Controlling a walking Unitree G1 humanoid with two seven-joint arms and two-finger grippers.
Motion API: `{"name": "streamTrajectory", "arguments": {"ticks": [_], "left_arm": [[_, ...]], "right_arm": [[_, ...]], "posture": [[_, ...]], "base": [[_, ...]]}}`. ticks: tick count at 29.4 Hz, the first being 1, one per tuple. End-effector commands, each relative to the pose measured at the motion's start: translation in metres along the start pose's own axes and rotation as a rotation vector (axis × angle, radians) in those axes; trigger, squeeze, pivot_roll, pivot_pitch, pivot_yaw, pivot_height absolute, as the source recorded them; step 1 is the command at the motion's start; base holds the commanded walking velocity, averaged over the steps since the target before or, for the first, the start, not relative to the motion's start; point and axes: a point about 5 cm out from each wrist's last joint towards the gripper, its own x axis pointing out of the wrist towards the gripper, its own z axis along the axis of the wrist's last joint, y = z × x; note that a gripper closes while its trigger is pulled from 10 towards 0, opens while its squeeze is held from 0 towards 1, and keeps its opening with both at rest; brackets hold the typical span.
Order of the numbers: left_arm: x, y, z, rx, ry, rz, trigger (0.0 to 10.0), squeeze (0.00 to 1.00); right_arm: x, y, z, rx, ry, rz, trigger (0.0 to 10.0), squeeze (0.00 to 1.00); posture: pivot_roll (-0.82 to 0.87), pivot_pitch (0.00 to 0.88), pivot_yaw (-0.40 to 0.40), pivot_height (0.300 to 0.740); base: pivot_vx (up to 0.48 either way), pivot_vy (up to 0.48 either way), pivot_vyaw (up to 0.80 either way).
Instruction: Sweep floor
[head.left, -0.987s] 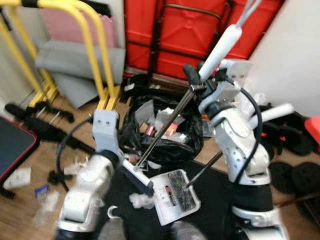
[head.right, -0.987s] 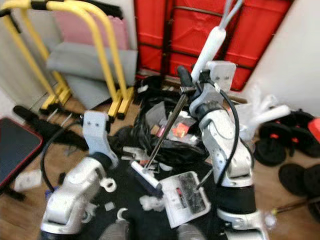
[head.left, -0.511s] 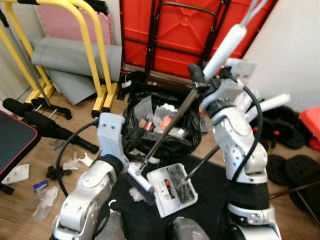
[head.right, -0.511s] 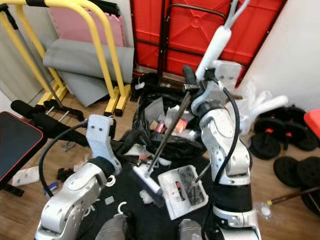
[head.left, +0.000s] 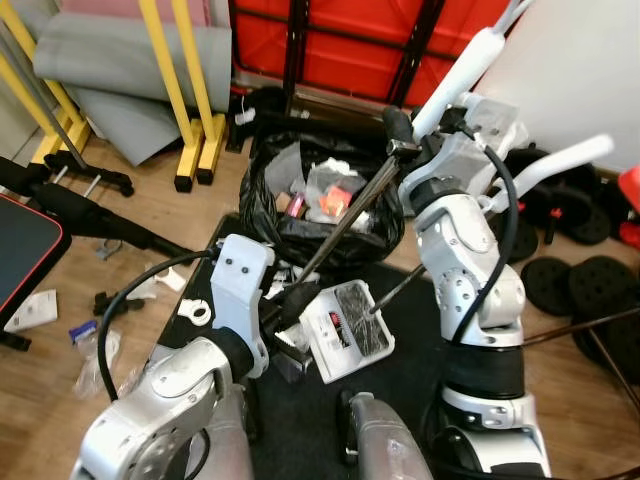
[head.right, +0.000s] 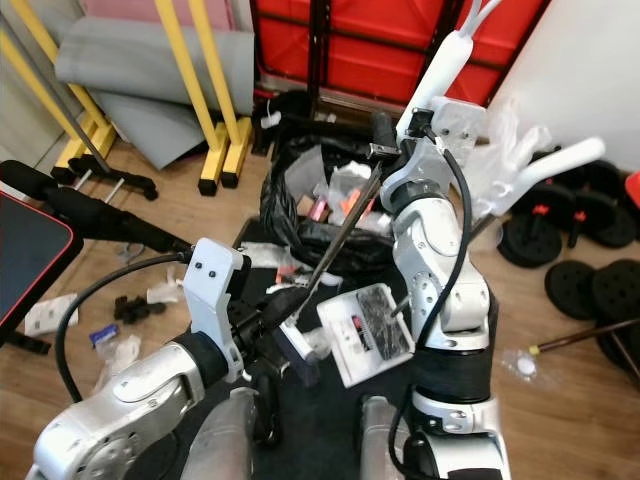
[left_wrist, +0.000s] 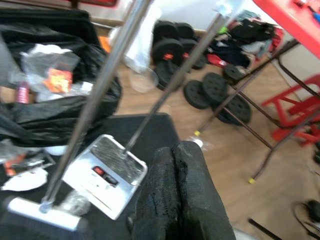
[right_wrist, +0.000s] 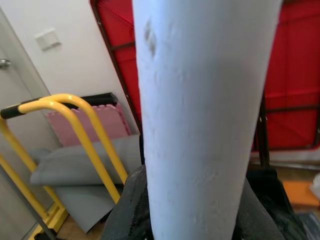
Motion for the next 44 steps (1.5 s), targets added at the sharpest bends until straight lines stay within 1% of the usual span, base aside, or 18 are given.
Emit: {"name": "streamTrajectory", "arguments": {"ticks": [1, 4, 6, 9, 10, 11, 13, 18, 20, 21, 22, 27, 28, 32, 34, 39, 41, 44], "left_arm": [[-0.004, -0.023, -0.002, -0.015, 0.024, -0.32, 10.0, 0.0], [-0.008, -0.029, 0.001, -0.026, 0.03, -0.348, 10.0, 0.0], [-0.009, -0.029, 0.001, -0.029, 0.036, -0.35, 10.0, 0.0], [-0.011, -0.031, 0.003, -0.033, 0.044, -0.356, 10.0, 0.0], [-0.013, -0.031, 0.004, -0.034, 0.049, -0.359, 10.0, 0.0], [-0.013, -0.031, 0.005, -0.034, 0.052, -0.361, 10.0, 0.0], [-0.016, -0.032, 0.007, -0.037, 0.057, -0.37, 10.0, 0.0], [-0.017, -0.032, 0.007, -0.038, 0.063, -0.378, 10.0, 0.0], [-0.017, -0.032, 0.008, -0.039, 0.069, -0.382, 10.0, 0.0], [-0.017, -0.032, 0.008, -0.039, 0.069, -0.382, 10.0, 0.0], [-0.017, -0.032, 0.008, -0.04, 0.07, -0.383, 10.0, 0.0], [-0.016, -0.032, 0.008, -0.041, 0.072, -0.383, 10.0, 0.0], [-0.016, -0.031, 0.008, -0.042, 0.072, -0.382, 10.0, 0.0], [-0.014, -0.03, 0.008, -0.044, 0.074, -0.381, 10.0, 0.0], [-0.013, -0.028, 0.008, -0.047, 0.073, -0.379, 10.0, 0.0], [-0.012, -0.027, 0.008, -0.05, 0.073, -0.378, 10.0, 0.0], [-0.01, -0.026, 0.007, -0.053, 0.073, -0.38, 10.0, 0.0], [-0.008, -0.025, 0.006, -0.058, 0.073, -0.383, 10.0, 0.0]], "right_arm": [[0.0, 0.0, 0.01, 0.024, -0.049, -0.011, 10.0, 0.0], [0.003, 0.001, 0.017, 0.084, -0.072, -0.02, 10.0, 0.0], [0.004, 0.001, 0.018, 0.086, -0.076, -0.021, 10.0, 0.0], [0.006, 0.0, 0.013, 0.067, -0.063, -0.032, 10.0, 0.0], [0.006, -0.002, 0.007, 0.041, -0.04, -0.039, 10.0, 0.0], [0.007, -0.004, 0.0, -0.012, -0.012, -0.051, 10.0, 0.0], [0.008, -0.005, -0.007, -0.069, 0.008, -0.063, 10.0, 0.0], [0.008, -0.007, -0.007, -0.075, 0.01, -0.08, 10.0, 0.0], [0.008, -0.011, -0.006, -0.111, 0.012, -0.098, 10.0, 0.0], [0.008, -0.011, -0.006, -0.111, 0.012, -0.098, 10.0, 0.0], [0.006, -0.014, -0.004, -0.138, 0.012, -0.113, 10.0, 0.0], [0.005, -0.017, -0.002, -0.161, 0.008, -0.126, 10.0, 0.0], [0.004, -0.02, 0.004, -0.193, 0.0, -0.14, 10.0, 0.0], [0.002, -0.025, 0.012, -0.233, -0.012, -0.16, 10.0, 0.0], [-0.002, -0.027, 0.025, -0.266, -0.034, -0.18, 10.0, 0.0], [-0.004, -0.028, 0.037, -0.29, -0.064, -0.189, 10.0, 0.0], [-0.005, -0.026, 0.049, -0.295, -0.094, -0.193, 10.0, 0.0], [-0.005, -0.024, 0.057, -0.294, -0.111, -0.193, 10.0, 0.0]], "posture": [[-0.16, 0.471, -0.084, 0.74], [-0.15, 0.486, -0.08, 0.74], [-0.15, 0.491, -0.08, 0.74], [-0.15, 0.497, -0.079, 0.74], [-0.15, 0.502, -0.077, 0.74], [-0.14, 0.502, -0.076, 0.74], [-0.14, 0.51, -0.069, 0.74], [-0.14, 0.513, -0.063, 0.74], [-0.14, 0.512, -0.06, 0.74], [-0.14, 0.512, -0.06, 0.74], [-0.14, 0.512, -0.06, 0.74], [-0.14, 0.508, -0.059, 0.74], [-0.15, 0.504, -0.059, 0.74], [-0.16, 0.496, -0.061, 0.74], [-0.17, 0.49, -0.064, 0.74], [-0.17, 0.486, -0.064, 0.74], [-0.19, 0.469, -0.063, 0.74], [-0.19, 0.463, -0.064, 0.74]], "base": [[0.0, 0.0, 0.0], [0.0, 0.0, 0.0], [0.0, 0.0, 0.0], [0.0, 0.0, 0.0], [0.0, 0.0, 0.0], [0.0, 0.0, 0.0], [0.0, 0.0, 0.0], [0.0, 0.0, 0.0], [0.0, 0.0, 0.0], [0.0, 0.0, 0.0], [0.0, 0.0, 0.0], [0.0, 0.0, 0.0], [0.0, 0.0, 0.0], [0.0, 0.0, 0.0], [0.0, 0.0, 0.0], [0.0, 0.0, 0.0], [0.0, 0.0, 0.0], [0.0, 0.0, 0.0]]}}
